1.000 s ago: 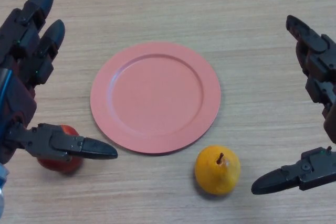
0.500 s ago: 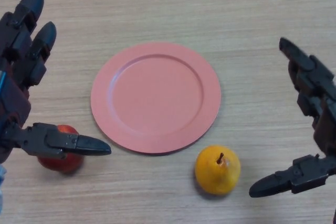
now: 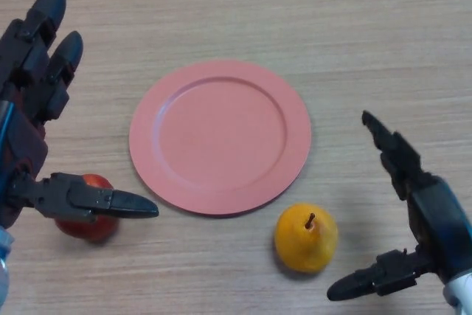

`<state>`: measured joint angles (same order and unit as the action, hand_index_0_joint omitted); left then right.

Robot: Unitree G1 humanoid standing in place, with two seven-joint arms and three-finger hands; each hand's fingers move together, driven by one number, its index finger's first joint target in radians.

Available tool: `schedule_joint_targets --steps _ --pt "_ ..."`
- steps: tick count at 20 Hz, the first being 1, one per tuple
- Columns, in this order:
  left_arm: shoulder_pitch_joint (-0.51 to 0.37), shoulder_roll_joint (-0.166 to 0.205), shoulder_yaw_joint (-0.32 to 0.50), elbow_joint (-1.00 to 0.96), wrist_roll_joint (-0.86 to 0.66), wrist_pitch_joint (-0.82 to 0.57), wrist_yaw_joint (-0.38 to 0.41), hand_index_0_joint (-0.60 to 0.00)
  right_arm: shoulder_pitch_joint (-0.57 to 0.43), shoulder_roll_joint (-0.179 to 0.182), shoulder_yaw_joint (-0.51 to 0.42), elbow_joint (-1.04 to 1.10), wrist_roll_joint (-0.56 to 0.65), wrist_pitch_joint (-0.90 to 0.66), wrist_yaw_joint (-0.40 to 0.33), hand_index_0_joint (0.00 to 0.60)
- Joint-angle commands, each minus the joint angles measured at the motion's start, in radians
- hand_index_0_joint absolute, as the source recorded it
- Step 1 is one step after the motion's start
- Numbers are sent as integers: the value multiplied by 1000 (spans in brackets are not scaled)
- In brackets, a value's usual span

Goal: Pick up the yellow pear and place it on the plate

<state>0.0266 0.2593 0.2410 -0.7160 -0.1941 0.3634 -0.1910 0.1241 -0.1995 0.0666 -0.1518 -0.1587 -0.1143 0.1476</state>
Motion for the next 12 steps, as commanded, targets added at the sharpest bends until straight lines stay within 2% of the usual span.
schedule_joint_targets --steps 1,5,8,12 --pt "-22 22 41 -58 28 -117 0 0 -35 -4 8 0 -2 -159 -56 0" --pt "-26 29 69 -76 4 -106 -4 0 -57 6 41 89 -18 -174 -74 0" --pt "-8 25 75 -79 20 -98 -44 0 -79 9 84 156 -33 -177 -106 0" --pt "-14 23 54 -69 65 -104 -45 0 -101 9 161 198 -14 -158 -160 0"
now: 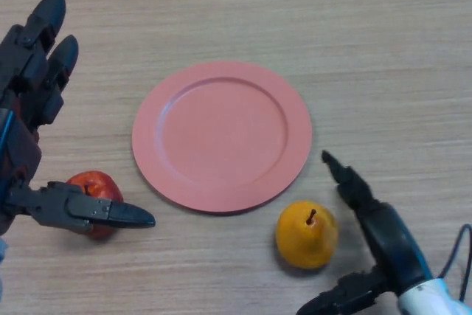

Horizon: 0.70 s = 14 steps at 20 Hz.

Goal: Pick up the yellow pear and place it on the plate

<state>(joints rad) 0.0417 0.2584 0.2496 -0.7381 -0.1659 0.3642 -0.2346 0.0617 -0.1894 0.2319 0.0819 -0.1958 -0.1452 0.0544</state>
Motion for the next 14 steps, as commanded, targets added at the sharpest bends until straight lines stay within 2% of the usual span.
schedule_joint_targets --steps 1,3,4,5,6,7,8,10,14 --pt "-28 23 44 -47 40 -105 -2 0 -47 -1 14 -38 41 -102 -84 0" --pt "-26 21 47 -39 40 -119 4 0 -41 -1 40 -66 54 -42 -82 0" --pt "-25 20 47 -37 40 -124 4 0 -40 -1 41 -69 52 -35 -82 99" --pt "-23 18 50 -34 34 -132 7 0 -37 -1 43 -78 51 -13 -81 251" --pt "-19 16 53 -31 27 -141 9 0 -33 -1 44 -89 50 13 -84 349" --pt "-11 13 62 -20 14 -163 17 0 -33 -1 41 -103 53 55 -100 501" --pt "-3 11 68 -7 13 -194 22 0 -40 -1 33 -102 53 62 -121 582" --pt "1 9 67 8 25 -222 32 0 -58 -1 27 -82 38 34 -147 600" --pt "-5 13 65 19 25 -234 42 0 -99 -1 36 -157 50 137 -147 600"
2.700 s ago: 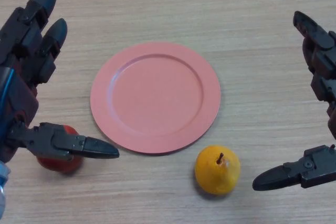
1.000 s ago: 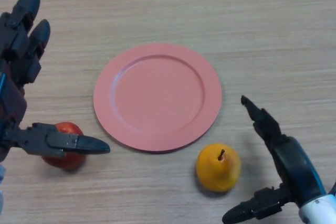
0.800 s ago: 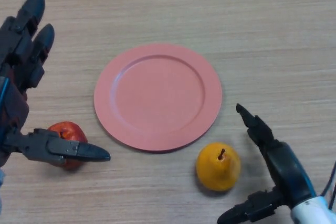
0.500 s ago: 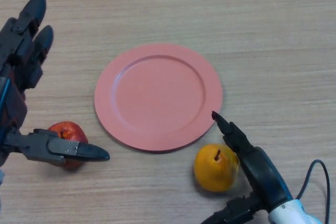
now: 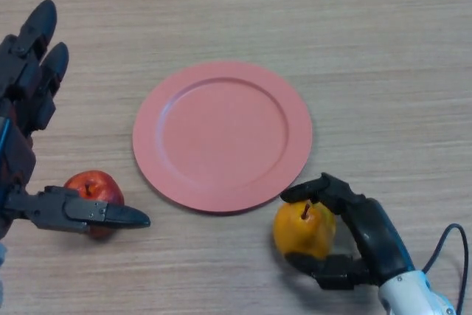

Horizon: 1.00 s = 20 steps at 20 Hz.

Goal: Pick up the yellow pear and place it on the plate

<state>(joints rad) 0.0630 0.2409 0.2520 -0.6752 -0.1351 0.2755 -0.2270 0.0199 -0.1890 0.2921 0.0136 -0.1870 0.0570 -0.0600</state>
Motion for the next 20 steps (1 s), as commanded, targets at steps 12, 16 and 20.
schedule_joint_targets --steps 12,16,20 --pt "-18 23 89 -68 -48 -125 36 0 -441 -1 167 -96 122 86 -74 600" --pt "-17 28 90 -87 -46 -112 46 0 -579 -1 264 155 235 -13 -182 600" --pt "-3 16 97 -92 -36 -130 45 0 -675 -1 326 344 311 -102 -307 600"
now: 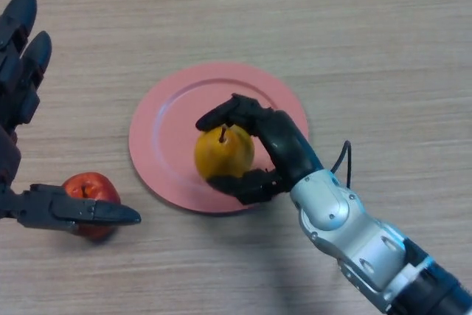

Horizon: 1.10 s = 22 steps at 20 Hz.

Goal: Pick up the yellow pear and place it on the plate

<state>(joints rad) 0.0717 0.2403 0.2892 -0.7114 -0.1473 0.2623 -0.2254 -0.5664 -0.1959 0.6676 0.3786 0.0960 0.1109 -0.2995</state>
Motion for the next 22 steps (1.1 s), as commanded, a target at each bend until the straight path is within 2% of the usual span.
schedule_joint_targets --steps 1,5,6,7,8,9,10,13,16,18,19,21,22 --pt "-2 8 60 -49 -20 -143 44 0 -103 6 -41 7 48 -156 -84 600" --pt "6 15 73 -49 -20 -134 39 0 -160 6 -1 94 1 -93 -101 600" --pt "5 15 73 -48 -19 -134 39 0 -162 6 0 95 -1 -92 -100 500" --pt "3 16 73 -47 -18 -133 37 0 -165 6 1 100 -5 -94 -98 351" --pt "2 18 75 -45 -17 -133 35 0 -170 6 3 107 -7 -96 -96 251" --pt "0 18 78 -42 -15 -136 32 0 -176 6 4 120 -7 -103 -93 101" --pt "2 18 87 -41 -21 -134 28 0 -177 6 -2 119 1 -108 -87 16" --pt "9 0 82 -21 -2 -183 39 0 -166 6 -36 85 24 -96 -62 0" --pt "3 17 93 -26 -15 -154 31 0 -131 6 -111 -18 1 -44 -24 0" --pt "-7 20 80 -22 -3 -144 36 0 -79 6 -189 -153 -81 30 39 0" --pt "-16 24 76 -23 -3 -137 37 0 -23 6 -241 -265 -139 72 86 0" --pt "-16 36 74 -42 -11 -84 18 0 65 6 -319 -476 -174 153 170 0" --pt "-21 32 71 -47 -16 -70 21 0 94 6 -345 -534 -180 145 197 0"
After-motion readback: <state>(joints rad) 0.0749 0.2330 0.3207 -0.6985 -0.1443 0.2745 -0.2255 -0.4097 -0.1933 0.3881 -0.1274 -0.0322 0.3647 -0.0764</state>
